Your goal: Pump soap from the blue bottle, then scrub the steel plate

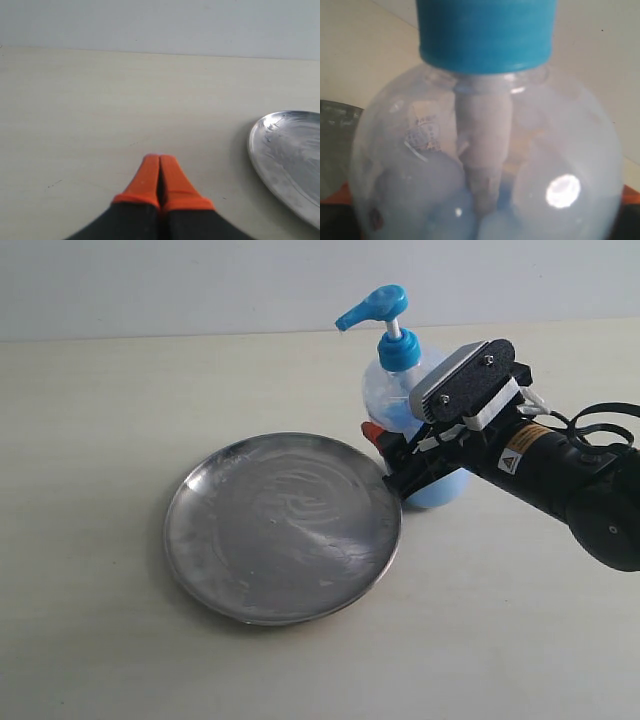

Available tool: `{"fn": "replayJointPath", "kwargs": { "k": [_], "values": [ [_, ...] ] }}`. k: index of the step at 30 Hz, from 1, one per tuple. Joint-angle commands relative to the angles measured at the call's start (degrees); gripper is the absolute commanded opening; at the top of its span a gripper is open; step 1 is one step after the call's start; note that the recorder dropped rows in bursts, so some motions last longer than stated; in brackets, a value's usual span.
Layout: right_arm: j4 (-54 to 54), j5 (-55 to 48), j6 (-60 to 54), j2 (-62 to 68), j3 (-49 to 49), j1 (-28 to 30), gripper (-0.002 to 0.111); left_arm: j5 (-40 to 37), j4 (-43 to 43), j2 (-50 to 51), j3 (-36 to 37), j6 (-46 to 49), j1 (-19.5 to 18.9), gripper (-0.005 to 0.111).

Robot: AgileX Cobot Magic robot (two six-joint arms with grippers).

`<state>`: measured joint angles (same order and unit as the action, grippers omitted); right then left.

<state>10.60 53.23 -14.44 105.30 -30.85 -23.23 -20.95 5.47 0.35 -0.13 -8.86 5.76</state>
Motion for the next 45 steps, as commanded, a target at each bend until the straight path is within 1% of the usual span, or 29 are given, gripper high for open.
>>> {"fn": "replayJointPath", "kwargs": {
  "k": [1, 4, 13, 23, 32, 45],
  "values": [
    [0.08, -0.38, -1.01, -0.59, -0.22, -0.12, 0.000, 0.53, -0.01, -0.35, 0.13, -0.33, -0.13, 0.000],
    [0.08, -0.38, -1.01, -0.59, -0.22, -0.12, 0.000, 0.11, -0.01, -0.35, 0.13, -0.33, -0.13, 0.000],
    [0.08, -0.38, -1.01, -0.59, -0.22, -0.12, 0.000, -0.13, -0.01, -0.04, -6.60, -0.33, -0.13, 0.000],
    [0.08, -0.38, -1.01, -0.59, -0.22, -0.12, 0.000, -0.29, -0.01, 8.67, -13.64, -0.33, -0.13, 0.000],
    [1.48, 0.37, -2.12, -0.59, -0.22, -0.12, 0.000, -0.29, 0.38, 15.46, -20.52, -0.33, 1.67, 0.000],
    [1.62, 1.66, -2.62, -0.49, -0.22, -0.12, 0.000, -0.29, 0.59, 23.41, -27.94, -0.33, 5.06, 0.000]
  ]
}}
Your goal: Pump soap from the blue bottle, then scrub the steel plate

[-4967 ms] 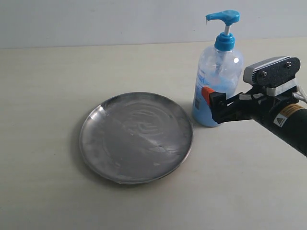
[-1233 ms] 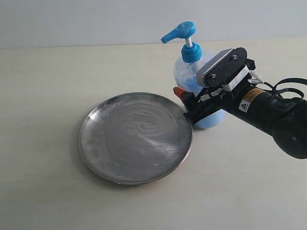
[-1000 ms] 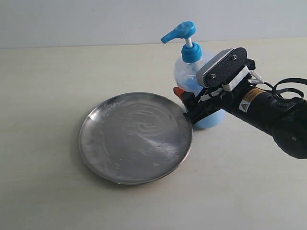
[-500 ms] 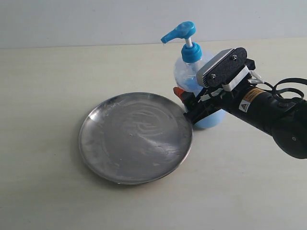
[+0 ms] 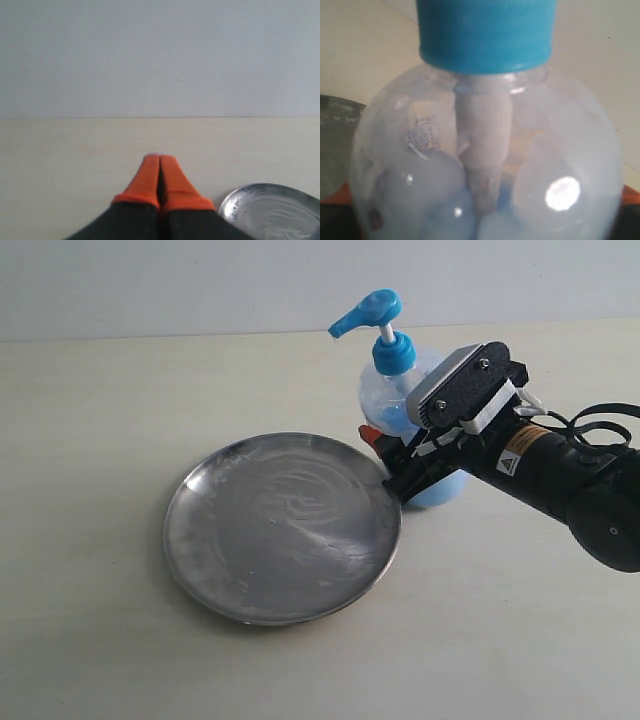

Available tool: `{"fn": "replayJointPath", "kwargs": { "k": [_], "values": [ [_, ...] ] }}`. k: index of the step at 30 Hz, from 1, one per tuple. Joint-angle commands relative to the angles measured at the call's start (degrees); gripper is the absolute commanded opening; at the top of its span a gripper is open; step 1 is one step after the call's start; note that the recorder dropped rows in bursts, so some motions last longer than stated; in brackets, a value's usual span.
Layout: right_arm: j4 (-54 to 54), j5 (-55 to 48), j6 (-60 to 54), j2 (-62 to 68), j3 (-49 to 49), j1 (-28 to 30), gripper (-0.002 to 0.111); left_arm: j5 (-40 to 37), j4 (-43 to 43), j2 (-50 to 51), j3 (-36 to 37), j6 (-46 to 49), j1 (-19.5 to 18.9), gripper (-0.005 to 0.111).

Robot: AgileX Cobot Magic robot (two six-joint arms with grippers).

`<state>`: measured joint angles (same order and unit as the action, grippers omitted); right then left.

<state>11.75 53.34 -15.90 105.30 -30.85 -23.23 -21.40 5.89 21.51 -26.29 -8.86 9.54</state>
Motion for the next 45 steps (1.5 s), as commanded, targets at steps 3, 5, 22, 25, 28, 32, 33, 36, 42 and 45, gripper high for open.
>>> {"fn": "replayJointPath", "kwargs": {
  "k": [3, 5, 22, 25, 28, 32, 33, 36, 42, 45],
  "values": [
    [0.47, 1.56, -1.26, -0.39, -0.45, -0.12, 0.000, 0.15, 0.49, 4.33, -3.46, -0.33, 1.87, 0.000],
    [0.47, 1.80, -1.73, -0.39, -0.45, -0.12, 0.000, 0.15, 0.74, 5.70, -4.64, -0.33, 2.48, 0.000],
    [0.47, 1.92, -1.61, -0.39, -0.45, -0.12, 0.000, 0.15, 0.84, 12.45, -11.71, -0.33, 3.70, 0.000],
    [0.47, 1.92, -1.61, -0.39, -0.45, -0.12, 0.000, 0.15, 0.84, 12.45, -11.71, -0.33, 3.70, 0.000],
    [0.68, 1.92, -1.61, -0.39, -0.45, -0.12, 0.000, 0.15, 0.84, 12.45, -11.71, -0.33, 3.70, 0.000],
    [0.68, 1.92, -1.61, -0.39, -0.45, -0.12, 0.000, 0.15, 0.84, 12.45, -11.71, -0.33, 3.70, 0.000],
    [0.68, 1.92, -1.61, -0.39, -0.45, -0.12, 0.000, 0.15, 0.84, 12.45, -11.71, -0.33, 3.70, 0.000],
    [0.68, 1.92, -1.61, -0.39, -0.45, -0.12, 0.000, 0.15, 0.84, 12.45, -11.71, -0.33, 3.70, 0.000],
    [0.67, 1.81, -1.72, -0.39, -0.45, -0.12, 0.000, 0.15, 0.84, 12.45, -11.71, -0.33, 3.70, 0.000],
    [0.67, 1.70, -1.72, -0.39, -0.45, -0.12, 0.000, 0.40, 0.84, 12.45, -11.71, -0.33, 3.74, 0.000]
  ]
}}
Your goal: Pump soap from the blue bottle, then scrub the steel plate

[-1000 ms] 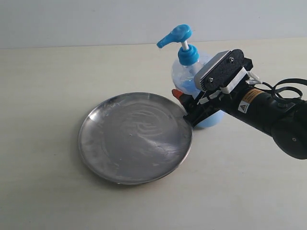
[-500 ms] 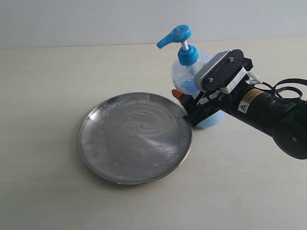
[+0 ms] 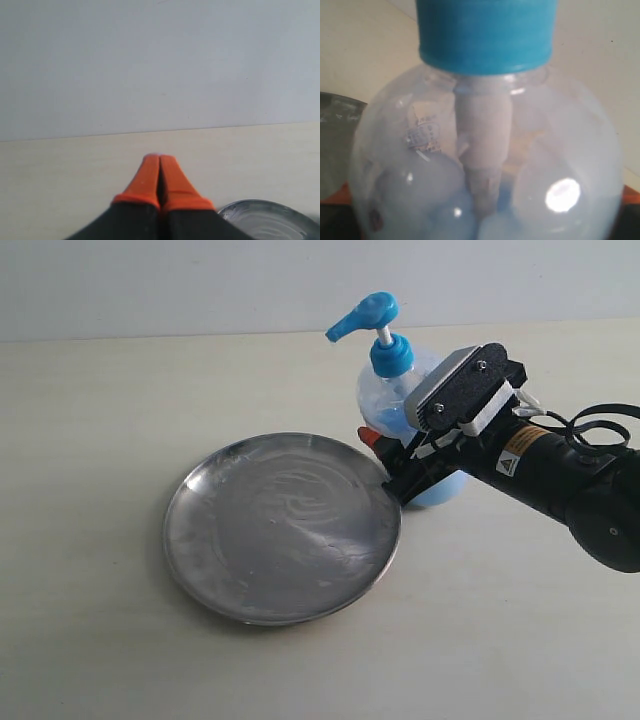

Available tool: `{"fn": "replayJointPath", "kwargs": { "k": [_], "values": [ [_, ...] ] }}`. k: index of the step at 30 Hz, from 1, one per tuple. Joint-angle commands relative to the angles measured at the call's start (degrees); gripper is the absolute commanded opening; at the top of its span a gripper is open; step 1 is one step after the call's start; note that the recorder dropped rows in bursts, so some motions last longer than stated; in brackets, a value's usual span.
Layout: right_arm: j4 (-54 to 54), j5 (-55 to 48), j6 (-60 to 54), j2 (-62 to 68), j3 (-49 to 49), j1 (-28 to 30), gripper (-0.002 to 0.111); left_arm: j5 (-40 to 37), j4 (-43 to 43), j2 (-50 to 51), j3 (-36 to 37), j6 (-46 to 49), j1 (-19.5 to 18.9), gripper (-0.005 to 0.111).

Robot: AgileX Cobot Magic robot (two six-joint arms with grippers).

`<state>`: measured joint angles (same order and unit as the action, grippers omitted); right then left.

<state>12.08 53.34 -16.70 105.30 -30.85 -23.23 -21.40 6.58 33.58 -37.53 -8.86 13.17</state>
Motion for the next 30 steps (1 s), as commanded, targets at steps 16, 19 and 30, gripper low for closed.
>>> {"fn": "replayJointPath", "kwargs": {
  "k": [16, 19, 30],
  "values": [
    [0.34, 1.58, -0.91, -0.39, -0.45, -0.12, 0.000, 0.66, -7.35, 1.35, -0.47, -0.52, 0.11, 0.000],
    [0.34, 1.58, -0.76, -0.39, -0.45, -0.12, 0.000, -0.29, -12.49, 3.37, -0.47, -0.34, 0.11, 0.000],
    [0.34, 1.58, -0.76, -0.39, -0.45, -0.12, 0.000, -3.91, -37.53, 14.65, -0.47, 27.63, 0.11, 0.000]
  ]
}}
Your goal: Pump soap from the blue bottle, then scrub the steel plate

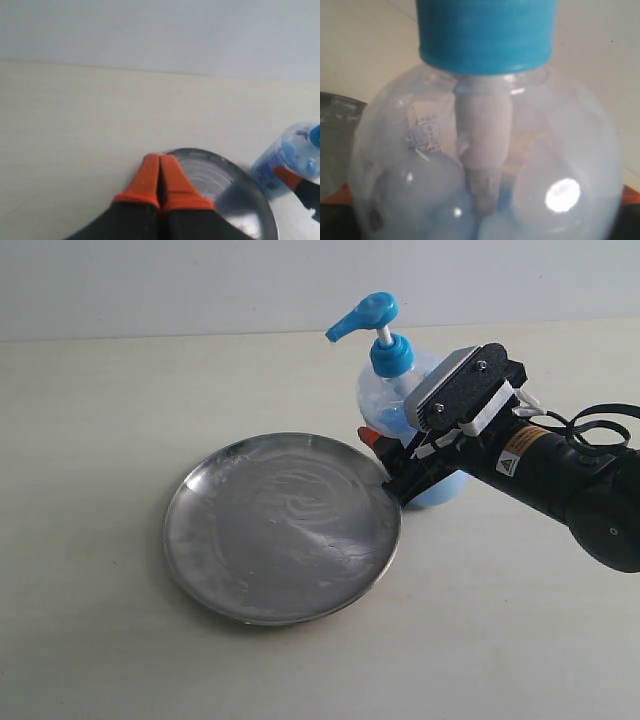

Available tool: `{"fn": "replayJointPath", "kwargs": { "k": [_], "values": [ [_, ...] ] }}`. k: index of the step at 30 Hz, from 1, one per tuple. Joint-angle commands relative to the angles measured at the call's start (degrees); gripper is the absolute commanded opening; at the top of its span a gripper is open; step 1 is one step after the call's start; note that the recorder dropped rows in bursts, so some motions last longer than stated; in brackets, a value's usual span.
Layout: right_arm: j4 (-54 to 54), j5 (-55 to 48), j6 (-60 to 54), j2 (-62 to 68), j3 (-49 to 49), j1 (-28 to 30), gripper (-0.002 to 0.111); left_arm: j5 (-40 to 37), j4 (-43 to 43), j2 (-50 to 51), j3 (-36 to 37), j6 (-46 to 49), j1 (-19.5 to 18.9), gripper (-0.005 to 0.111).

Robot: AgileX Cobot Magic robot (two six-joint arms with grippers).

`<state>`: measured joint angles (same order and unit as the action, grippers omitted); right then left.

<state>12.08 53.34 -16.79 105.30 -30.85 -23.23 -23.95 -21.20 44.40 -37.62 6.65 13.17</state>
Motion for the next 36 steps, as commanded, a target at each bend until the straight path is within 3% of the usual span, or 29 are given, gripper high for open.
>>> {"fn": "replayJointPath", "kwargs": {
  "k": [1, 7, 20, 36],
  "values": [
    [0.34, 1.58, -0.66, -0.39, -0.45, -0.12, 0.000, -1.69, -11.76, 4.71, -0.37, 14.31, 0.11, 0.000],
    [0.34, 1.58, -0.66, -0.39, -0.45, -0.12, 0.000, -3.83, -16.96, 9.93, -0.37, 23.30, 0.11, 0.000],
    [0.34, 1.58, -0.66, -0.39, -0.45, -0.12, 0.000, -5.76, -19.51, 14.72, -3.82, 25.24, 0.76, 0.000],
    [0.34, 1.58, -0.66, -0.39, -0.45, -0.12, 0.000, -7.38, -21.85, 24.75, -16.30, 26.29, 12.83, 0.000]
  ]
}}
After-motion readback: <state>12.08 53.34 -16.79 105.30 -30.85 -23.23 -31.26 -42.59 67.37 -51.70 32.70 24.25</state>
